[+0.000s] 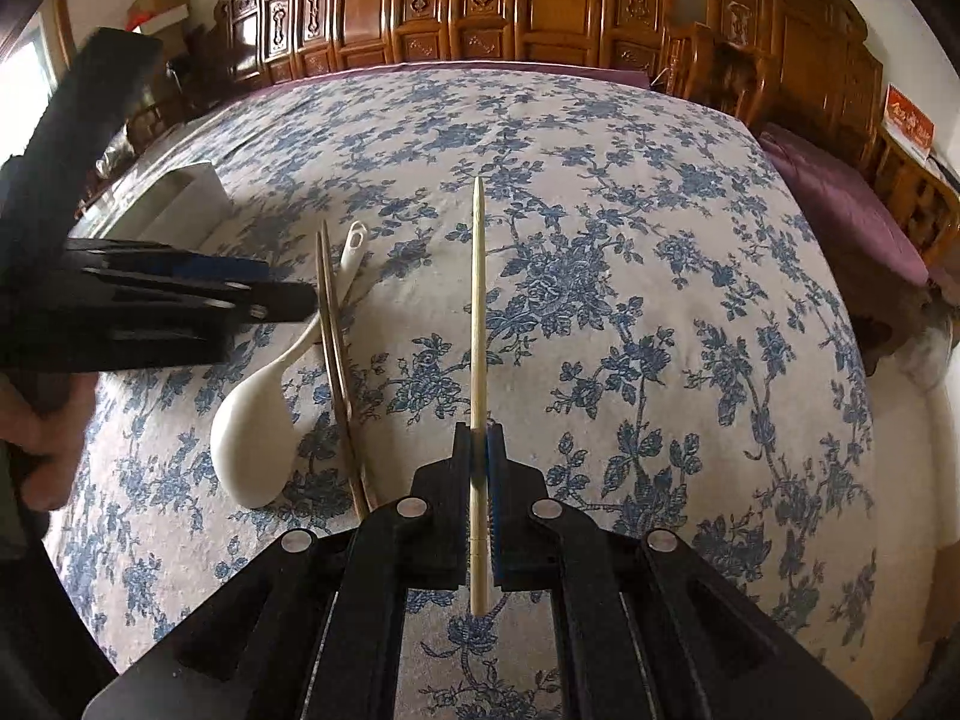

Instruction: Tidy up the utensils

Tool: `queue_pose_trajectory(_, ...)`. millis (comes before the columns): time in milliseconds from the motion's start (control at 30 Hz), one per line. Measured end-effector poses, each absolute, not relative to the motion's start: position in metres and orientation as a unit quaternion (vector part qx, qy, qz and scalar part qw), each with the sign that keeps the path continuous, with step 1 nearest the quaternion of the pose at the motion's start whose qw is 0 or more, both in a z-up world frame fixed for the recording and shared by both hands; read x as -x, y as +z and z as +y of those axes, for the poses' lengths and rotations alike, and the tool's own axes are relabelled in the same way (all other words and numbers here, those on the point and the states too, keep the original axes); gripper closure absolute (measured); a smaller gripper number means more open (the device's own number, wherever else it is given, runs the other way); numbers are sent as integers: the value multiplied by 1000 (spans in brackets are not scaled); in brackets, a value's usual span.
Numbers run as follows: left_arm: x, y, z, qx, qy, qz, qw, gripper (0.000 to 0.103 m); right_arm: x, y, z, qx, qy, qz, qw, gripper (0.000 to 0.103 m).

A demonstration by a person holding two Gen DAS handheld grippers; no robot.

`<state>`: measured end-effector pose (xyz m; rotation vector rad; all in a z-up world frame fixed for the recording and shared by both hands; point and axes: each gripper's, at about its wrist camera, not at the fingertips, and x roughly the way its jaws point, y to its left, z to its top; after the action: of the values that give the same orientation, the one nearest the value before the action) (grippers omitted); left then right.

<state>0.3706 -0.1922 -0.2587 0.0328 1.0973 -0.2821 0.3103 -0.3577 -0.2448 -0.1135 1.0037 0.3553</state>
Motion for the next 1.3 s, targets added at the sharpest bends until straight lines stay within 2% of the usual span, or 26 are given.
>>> queue_pose_trajectory(367, -369, -266, -196, -42, -112, 530, 840, 59, -307, -243, -356, 48, 184, 473, 860, 97)
queue_pose_trajectory(400, -368, -267, -195, -44, -110, 532, 838, 65, -307, -242, -357, 48, 184, 473, 860, 97)
queue_pose_trajectory(433, -368, -268, -195, -44, -109, 537, 835, 66, -307, -242, -357, 48, 183, 473, 860, 97)
queue_pose_trajectory(767, -382, -269, -184, -4, -99, 560, 822, 70, -305, -242, -357, 51, 183, 471, 861, 97)
queue_pose_trajectory(933, -366, -258, -190, 2, -121, 543, 831, 70, -302, -241, -360, 48, 182, 470, 863, 97)
queue_pose_trajectory(1167, -359, -264, -220, -38, -134, 544, 828, 70, -302, -242, -365, 41, 175, 471, 864, 97)
queue_pose_trajectory(1300, -359, -268, -221, -55, -126, 541, 829, 66, -301, -239, -368, 38, 173, 468, 866, 97)
